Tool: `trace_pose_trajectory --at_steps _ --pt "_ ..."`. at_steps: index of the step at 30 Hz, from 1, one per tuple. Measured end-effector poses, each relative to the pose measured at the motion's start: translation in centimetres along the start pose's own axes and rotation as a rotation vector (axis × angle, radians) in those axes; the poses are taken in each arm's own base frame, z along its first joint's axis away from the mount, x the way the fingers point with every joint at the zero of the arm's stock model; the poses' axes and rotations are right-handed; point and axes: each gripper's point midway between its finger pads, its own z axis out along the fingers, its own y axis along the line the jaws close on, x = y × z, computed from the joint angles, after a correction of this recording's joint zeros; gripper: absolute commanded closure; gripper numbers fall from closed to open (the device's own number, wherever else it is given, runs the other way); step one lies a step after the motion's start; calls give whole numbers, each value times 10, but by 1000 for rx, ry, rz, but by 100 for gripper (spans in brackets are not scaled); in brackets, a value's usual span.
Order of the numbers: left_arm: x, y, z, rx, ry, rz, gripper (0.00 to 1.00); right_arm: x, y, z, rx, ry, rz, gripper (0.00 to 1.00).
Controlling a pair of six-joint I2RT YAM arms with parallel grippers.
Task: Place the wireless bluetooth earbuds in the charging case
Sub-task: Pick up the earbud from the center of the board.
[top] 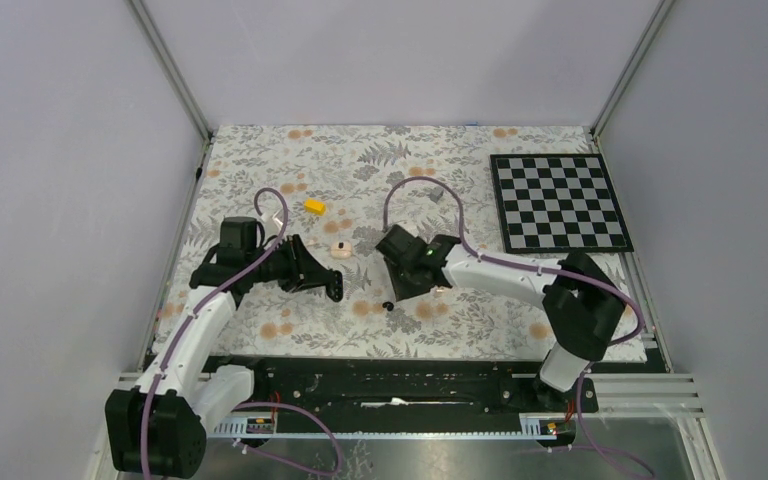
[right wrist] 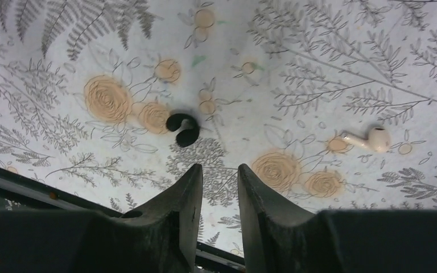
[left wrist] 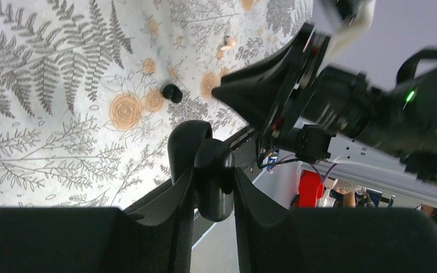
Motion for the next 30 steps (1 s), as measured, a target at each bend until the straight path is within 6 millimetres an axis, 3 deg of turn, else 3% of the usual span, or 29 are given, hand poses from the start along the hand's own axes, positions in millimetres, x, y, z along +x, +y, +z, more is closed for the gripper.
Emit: trace_pose_trajectory --at_steps 8,16,30 --pt "9 7 0 -18 25 -31 100 -26 -32 15 -63 28 101 65" --pt "9 8 0 -19 24 -25 100 -2 -14 39 -143 148 78 65" --pt "9 8 0 -20 24 -20 100 7 10 48 -249 180 61 67"
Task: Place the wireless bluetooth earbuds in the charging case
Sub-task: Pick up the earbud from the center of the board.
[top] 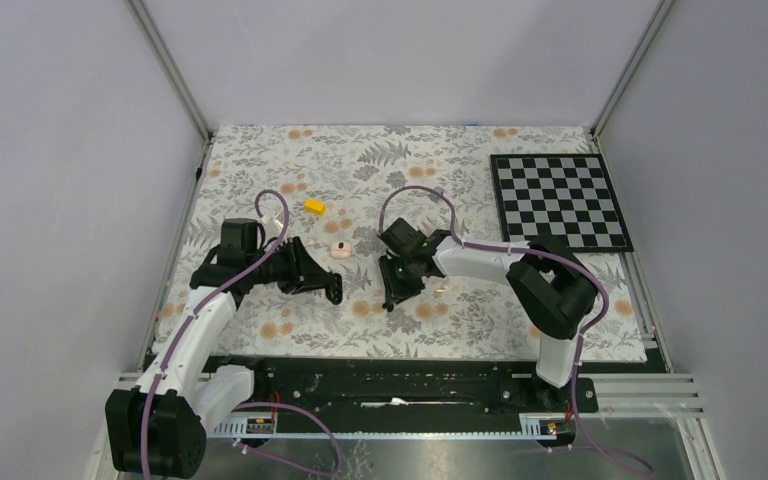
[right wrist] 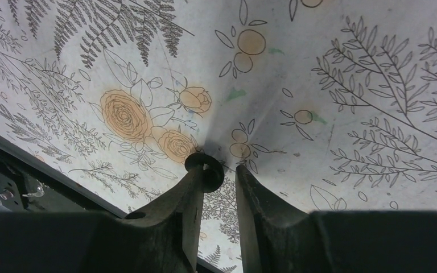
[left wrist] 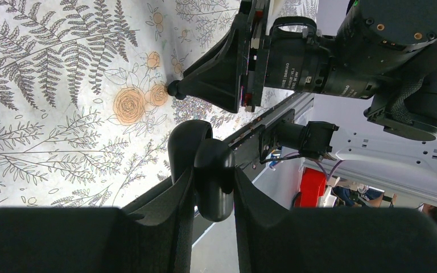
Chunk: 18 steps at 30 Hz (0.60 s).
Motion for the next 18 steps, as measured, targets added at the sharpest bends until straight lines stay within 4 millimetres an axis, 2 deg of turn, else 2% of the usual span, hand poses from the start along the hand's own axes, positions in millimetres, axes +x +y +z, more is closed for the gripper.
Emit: trace_pose_trajectory --at_steps 10,14,18 --pt "0 0 0 -1 1 2 100 10 11 4 13 3 -58 67" --pt "0 0 0 0 1 2 100 13 15 4 19 5 -80 75" --pt "0 0 0 0 1 2 100 15 16 5 29 1 -92 88"
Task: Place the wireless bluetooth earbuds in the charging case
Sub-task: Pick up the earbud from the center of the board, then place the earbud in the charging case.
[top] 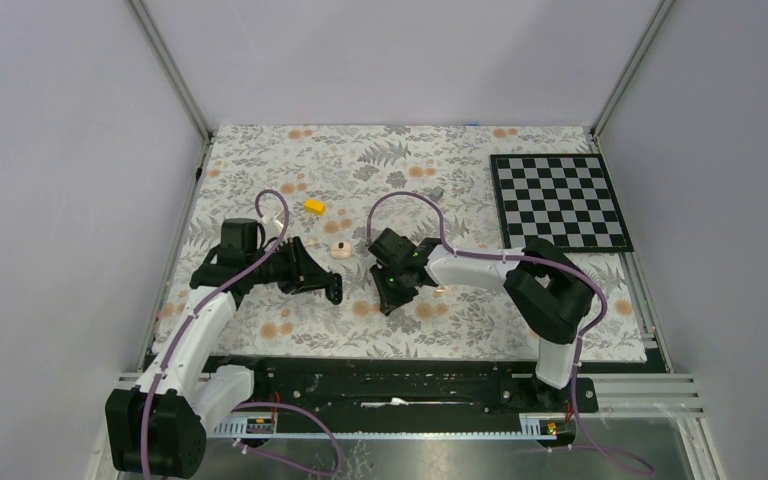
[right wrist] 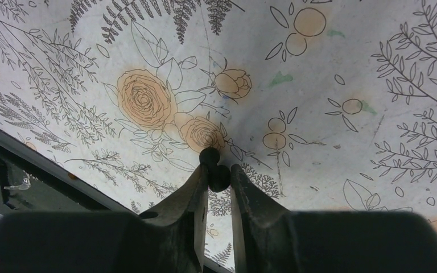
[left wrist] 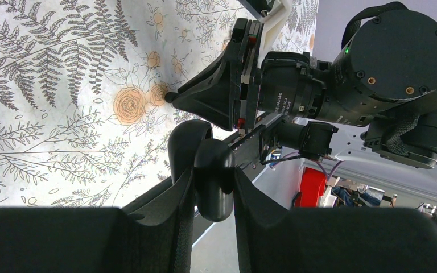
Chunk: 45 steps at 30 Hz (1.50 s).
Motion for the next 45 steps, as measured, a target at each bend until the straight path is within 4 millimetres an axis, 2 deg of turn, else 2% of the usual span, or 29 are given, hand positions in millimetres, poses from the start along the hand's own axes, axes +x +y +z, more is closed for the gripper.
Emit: trace_pose_trajectory --at_steps 2,3,9,13,18,23,26,29,37,41,45 --pt "0 0 0 0 0 0 100 0 0 0 3 -2 -3 98" --pt "0 0 0 0 0 0 100 0 0 0 5 -4 -5 100" --pt "0 1 1 0 5 -4 100 -2 -5 -5 47 -27 -3 100" --pt "1 1 1 1 10 -8 100 -7 -11 -23 83 -86 24 100" --pt "9 -6 4 26 48 22 100 -20 -6 -72 67 -244 77 100" --pt "21 -26 8 109 102 81 100 -38 24 -142 -42 -484 122 100" --pt "16 -41 8 177 73 117 100 -47 38 -177 -106 -612 176 100" --pt "12 -54 6 261 32 156 100 -51 47 -197 -156 -693 221 100" --pt "6 -88 -10 418 -69 359 100 -59 58 -212 -216 -758 228 100" --pt "2 -91 -10 422 -82 380 100 -62 61 -221 -237 -781 242 100" --pt "-2 -87 -5 401 -80 342 100 -70 69 -219 -222 -787 264 100"
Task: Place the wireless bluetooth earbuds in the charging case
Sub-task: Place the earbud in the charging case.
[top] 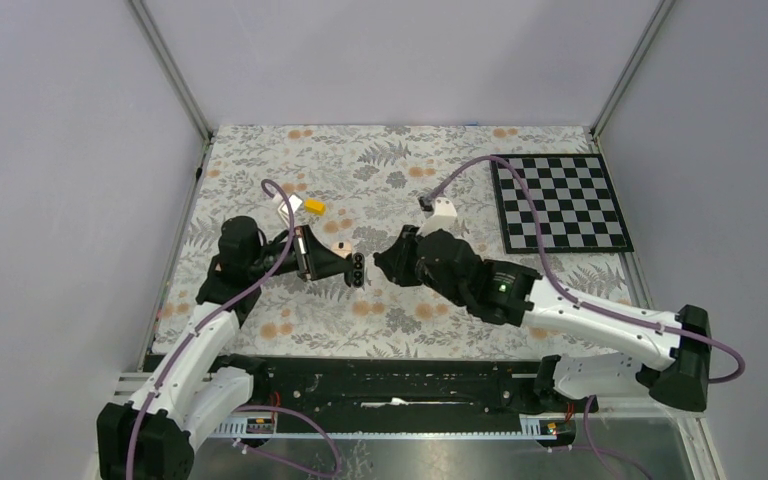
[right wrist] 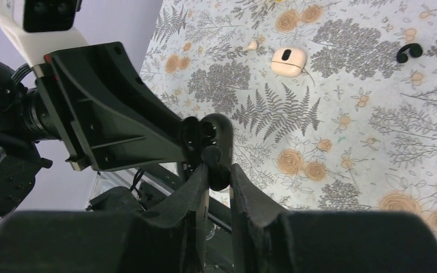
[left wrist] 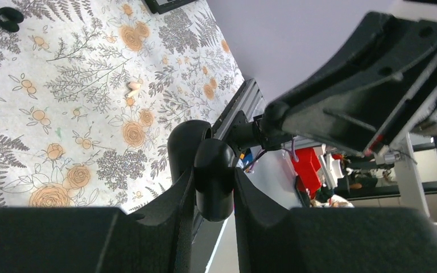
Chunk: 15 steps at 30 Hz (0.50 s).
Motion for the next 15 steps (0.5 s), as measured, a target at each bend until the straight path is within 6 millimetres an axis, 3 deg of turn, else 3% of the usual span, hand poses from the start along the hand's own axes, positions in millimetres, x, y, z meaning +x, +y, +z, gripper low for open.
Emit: trace_pose_trajectory --at_steps 5,15 --pt "-2 9 5 -33 -5 -97 100 9 12 13 46 -2 12 100" --pt "-10 6 6 -37 -36 -198 100 15 0 30 167 -17 27 100"
